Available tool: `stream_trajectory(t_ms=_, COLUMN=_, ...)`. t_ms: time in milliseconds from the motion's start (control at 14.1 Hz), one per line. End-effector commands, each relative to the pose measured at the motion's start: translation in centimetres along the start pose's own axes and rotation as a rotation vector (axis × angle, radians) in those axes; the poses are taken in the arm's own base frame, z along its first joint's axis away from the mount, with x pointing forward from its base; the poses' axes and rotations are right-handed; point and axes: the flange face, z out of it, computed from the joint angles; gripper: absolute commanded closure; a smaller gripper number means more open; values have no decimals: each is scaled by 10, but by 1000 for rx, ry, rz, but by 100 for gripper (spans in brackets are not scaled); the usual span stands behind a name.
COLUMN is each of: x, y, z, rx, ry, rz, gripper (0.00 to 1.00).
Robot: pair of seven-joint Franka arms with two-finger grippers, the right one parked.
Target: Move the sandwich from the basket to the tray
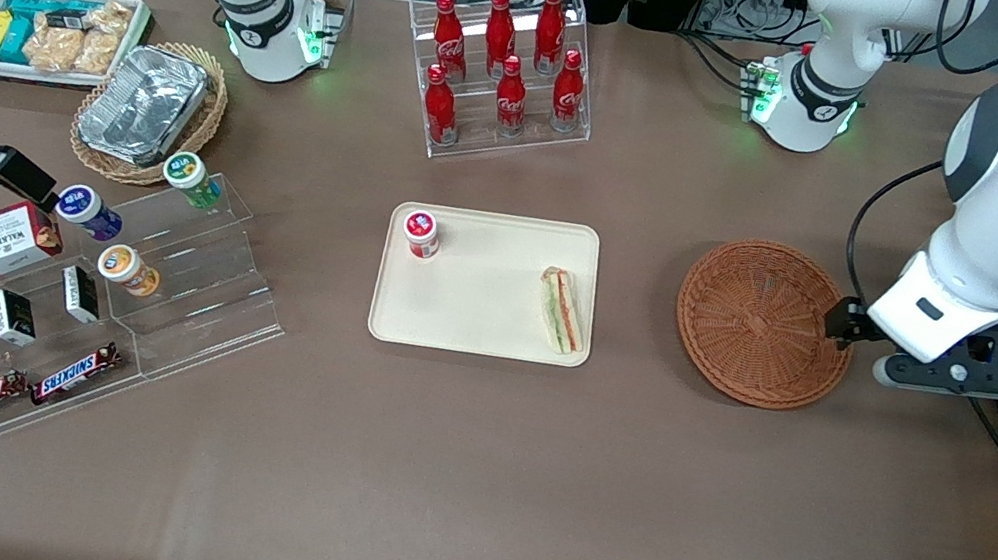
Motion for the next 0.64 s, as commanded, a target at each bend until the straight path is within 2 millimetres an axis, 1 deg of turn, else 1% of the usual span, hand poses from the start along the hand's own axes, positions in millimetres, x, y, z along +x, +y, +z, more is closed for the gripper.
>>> stream_trajectory(t_ms=0, x=-7, y=-8, z=0, rx=13, ry=-34, rz=8, gripper=1)
stream_trajectory(t_ms=212, x=-11, y=-26, z=-2, rx=-3, ry=-67, rz=62, gripper=1)
stream_trajectory(t_ms=283, x=-15, y=-39, z=-9, rx=-34, ry=-74, rz=82, gripper=1)
stream_trajectory(t_ms=354, x=-17, y=-57, z=-13, rx=-71, ry=-77, rz=68, gripper=1)
stream_trajectory(t_ms=496, x=-26, y=-88, z=-26, rx=-130, ry=-80, rz=61, gripper=1)
stream_trajectory(t_ms=566, x=-28, y=-94, z=-30, rx=-135, ry=-81, rz=88, gripper=1)
